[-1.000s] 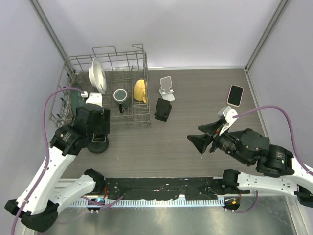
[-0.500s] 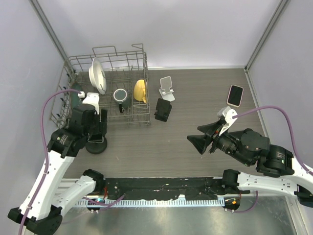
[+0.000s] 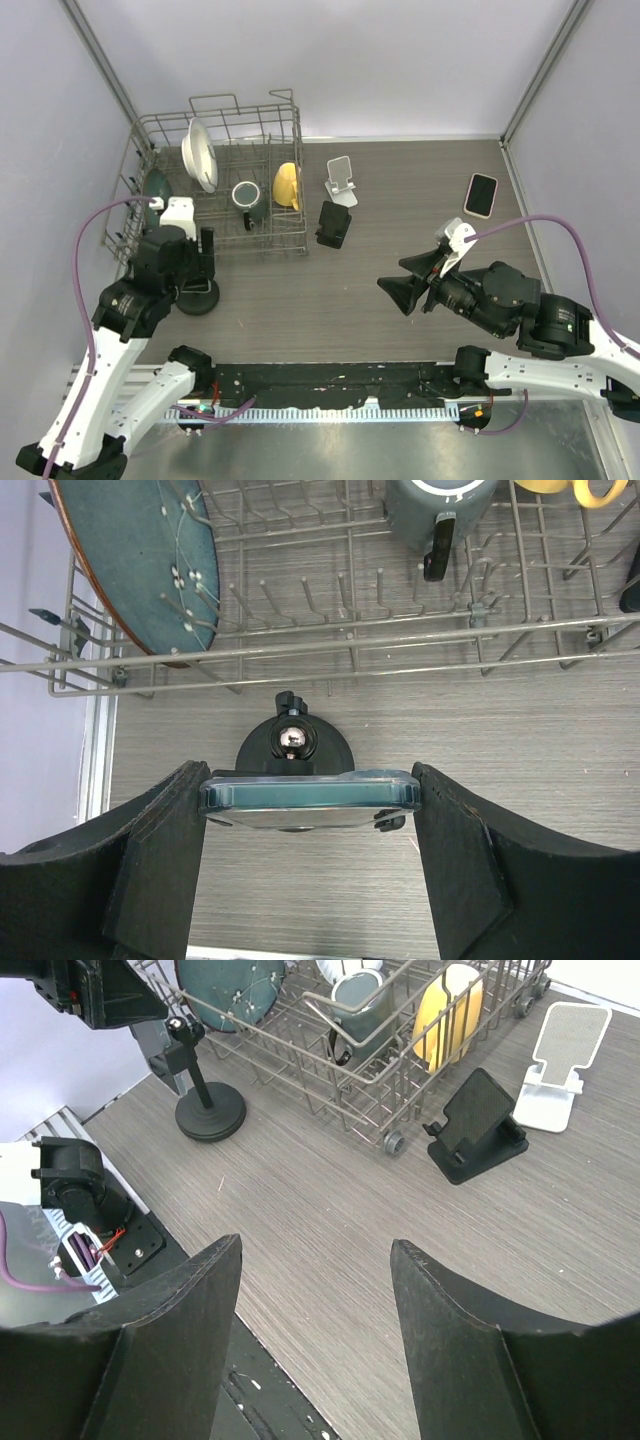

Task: Place the phone on the phone stand

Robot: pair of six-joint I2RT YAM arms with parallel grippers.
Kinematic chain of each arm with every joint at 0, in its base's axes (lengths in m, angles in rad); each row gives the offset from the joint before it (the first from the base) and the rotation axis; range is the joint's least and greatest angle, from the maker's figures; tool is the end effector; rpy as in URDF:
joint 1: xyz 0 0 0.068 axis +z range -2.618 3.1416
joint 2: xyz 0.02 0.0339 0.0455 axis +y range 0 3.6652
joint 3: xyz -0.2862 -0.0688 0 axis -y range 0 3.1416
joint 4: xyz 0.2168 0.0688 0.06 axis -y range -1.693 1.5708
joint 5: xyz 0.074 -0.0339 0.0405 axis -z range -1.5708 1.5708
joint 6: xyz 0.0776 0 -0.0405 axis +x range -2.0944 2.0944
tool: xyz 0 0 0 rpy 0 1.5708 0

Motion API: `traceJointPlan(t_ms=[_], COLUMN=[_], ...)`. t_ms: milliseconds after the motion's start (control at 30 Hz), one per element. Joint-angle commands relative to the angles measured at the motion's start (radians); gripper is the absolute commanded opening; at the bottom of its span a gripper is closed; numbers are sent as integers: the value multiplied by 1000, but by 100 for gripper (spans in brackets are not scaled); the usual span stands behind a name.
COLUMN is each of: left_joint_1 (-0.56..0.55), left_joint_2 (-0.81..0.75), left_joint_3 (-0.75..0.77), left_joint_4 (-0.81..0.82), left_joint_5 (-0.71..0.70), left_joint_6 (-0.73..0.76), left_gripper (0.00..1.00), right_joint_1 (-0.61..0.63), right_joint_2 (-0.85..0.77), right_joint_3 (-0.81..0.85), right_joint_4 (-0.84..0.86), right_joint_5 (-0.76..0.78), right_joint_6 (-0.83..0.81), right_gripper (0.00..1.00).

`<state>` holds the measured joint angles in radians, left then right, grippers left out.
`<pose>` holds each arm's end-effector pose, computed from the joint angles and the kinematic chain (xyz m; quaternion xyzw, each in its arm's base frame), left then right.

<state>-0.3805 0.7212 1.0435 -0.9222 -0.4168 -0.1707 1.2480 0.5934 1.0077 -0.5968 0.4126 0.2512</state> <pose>0.1150 -0.0122 0.3462 -0.0054 0.8707 0.0519 0.4891 0.0611 0.0847 0.3894 -0.2445 0.7234 0.3114 0.5656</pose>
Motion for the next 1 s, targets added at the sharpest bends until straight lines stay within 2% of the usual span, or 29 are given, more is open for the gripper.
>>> traceJointPlan(t_ms=[0,467,733,833,867,967], left_joint_1=[5,5,5,6,6,6], left_joint_2=[-71,-106,-172,-184,-189,-197], left_joint_3=[-8,-46,-118,-125,-123,-128], left_joint_4=[195,243,286,284,278,254], left_joint_5=[7,6,-74,-121,-131,-189], left_joint_6=[30,79,76,60,48,16], left_gripper=[0,0,0,26,38,50], right_joint_1=[-2,-2,-4,-2,-2,-2], right_joint_2=[29,42,28,28,28,31], right_joint_3=[14,22,5,12,11,9], right_joint_4=[49,48,54,54,55,58], right_joint_5=[-14,-23,-32,-29,-31,-32], right_joint_6=[-20,-13,-4,-6,-4,-4], right_gripper=[67,67,66,66,66,66])
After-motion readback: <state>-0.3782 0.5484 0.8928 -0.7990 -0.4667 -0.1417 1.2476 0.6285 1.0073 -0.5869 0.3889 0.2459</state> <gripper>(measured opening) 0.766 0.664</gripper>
